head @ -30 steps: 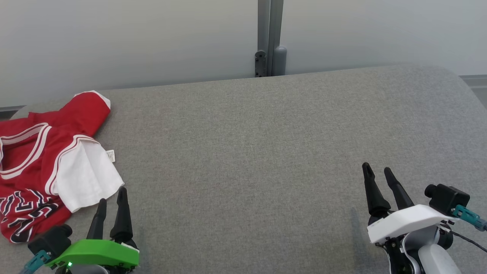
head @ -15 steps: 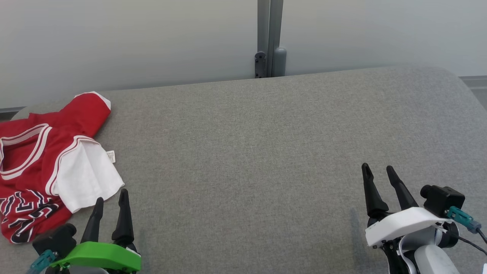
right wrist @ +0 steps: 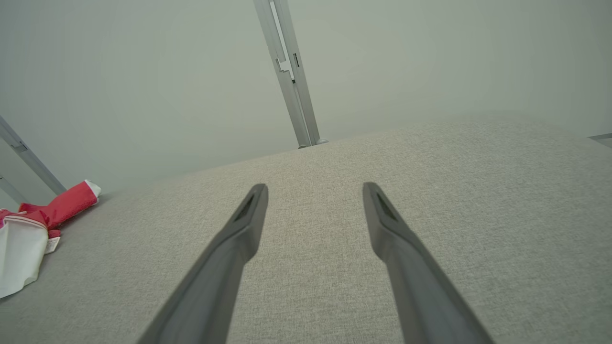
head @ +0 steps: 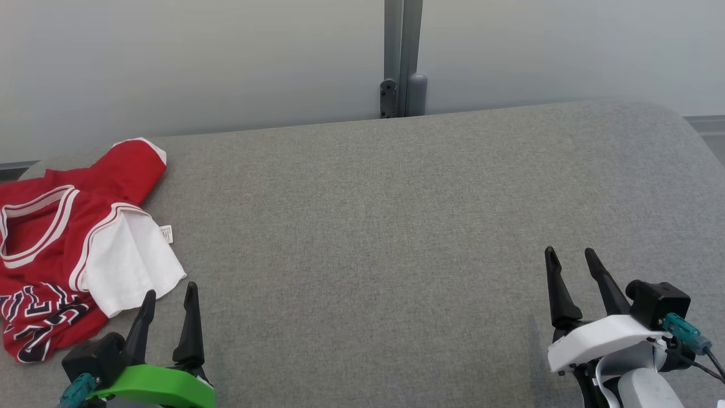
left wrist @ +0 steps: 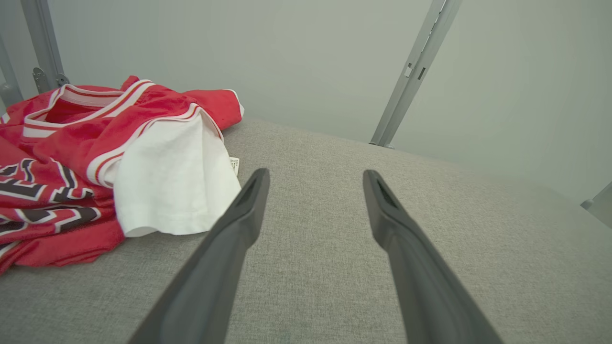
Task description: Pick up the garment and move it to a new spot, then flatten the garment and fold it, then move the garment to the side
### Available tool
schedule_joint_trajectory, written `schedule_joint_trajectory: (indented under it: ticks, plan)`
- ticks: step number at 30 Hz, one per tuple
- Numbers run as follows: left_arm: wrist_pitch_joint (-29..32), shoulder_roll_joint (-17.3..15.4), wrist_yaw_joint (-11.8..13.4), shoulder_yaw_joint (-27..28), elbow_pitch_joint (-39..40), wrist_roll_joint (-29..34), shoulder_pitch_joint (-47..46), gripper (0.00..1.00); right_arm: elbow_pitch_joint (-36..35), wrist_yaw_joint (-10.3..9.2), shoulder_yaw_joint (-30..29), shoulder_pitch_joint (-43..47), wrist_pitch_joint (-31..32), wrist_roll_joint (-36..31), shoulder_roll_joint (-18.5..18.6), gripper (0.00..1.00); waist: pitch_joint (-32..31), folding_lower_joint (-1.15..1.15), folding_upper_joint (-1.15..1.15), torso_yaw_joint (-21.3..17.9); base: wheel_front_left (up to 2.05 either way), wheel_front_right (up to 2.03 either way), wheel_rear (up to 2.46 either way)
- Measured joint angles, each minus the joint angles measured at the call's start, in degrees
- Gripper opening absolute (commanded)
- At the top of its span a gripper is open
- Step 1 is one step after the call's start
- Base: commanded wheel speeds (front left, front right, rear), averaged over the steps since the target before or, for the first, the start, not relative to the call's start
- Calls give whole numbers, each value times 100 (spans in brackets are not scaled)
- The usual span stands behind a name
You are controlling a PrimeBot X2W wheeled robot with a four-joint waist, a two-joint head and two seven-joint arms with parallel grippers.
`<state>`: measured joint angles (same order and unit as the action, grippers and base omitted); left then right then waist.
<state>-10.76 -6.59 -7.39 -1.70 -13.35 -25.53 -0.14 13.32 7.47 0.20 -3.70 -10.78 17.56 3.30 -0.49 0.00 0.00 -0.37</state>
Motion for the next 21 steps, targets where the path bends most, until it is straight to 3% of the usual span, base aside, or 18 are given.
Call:
schedule_joint_trajectory:
  ticks: [21]
  plan:
    - [-252,-107,0,-19,-88,911,66,100,54,1,-168,33,-247,-873,-45,100,13,0,0,-32,0,0,0]
